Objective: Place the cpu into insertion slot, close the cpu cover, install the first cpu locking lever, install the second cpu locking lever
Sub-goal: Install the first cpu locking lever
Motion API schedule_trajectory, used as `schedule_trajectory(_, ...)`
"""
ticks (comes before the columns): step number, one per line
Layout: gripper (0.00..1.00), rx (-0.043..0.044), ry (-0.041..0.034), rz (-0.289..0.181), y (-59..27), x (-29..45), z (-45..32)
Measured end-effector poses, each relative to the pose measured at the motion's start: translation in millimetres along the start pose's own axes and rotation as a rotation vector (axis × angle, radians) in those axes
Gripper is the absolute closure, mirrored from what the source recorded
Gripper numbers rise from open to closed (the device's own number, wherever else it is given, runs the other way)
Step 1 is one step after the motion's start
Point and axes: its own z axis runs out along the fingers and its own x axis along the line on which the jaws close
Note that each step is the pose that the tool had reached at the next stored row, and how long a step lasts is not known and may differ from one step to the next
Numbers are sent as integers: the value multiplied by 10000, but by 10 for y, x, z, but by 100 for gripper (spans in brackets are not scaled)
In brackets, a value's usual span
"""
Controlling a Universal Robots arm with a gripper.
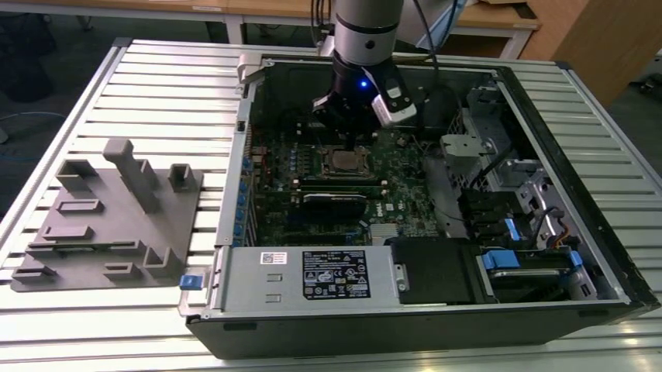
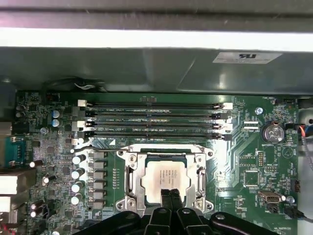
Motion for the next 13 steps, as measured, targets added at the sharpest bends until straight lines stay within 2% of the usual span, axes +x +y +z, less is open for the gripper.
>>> schedule_trajectory(7, 89, 1, 1, 0, 3, -3, -101)
schedule_trajectory(13, 89, -1, 0, 0, 3, -3, -106)
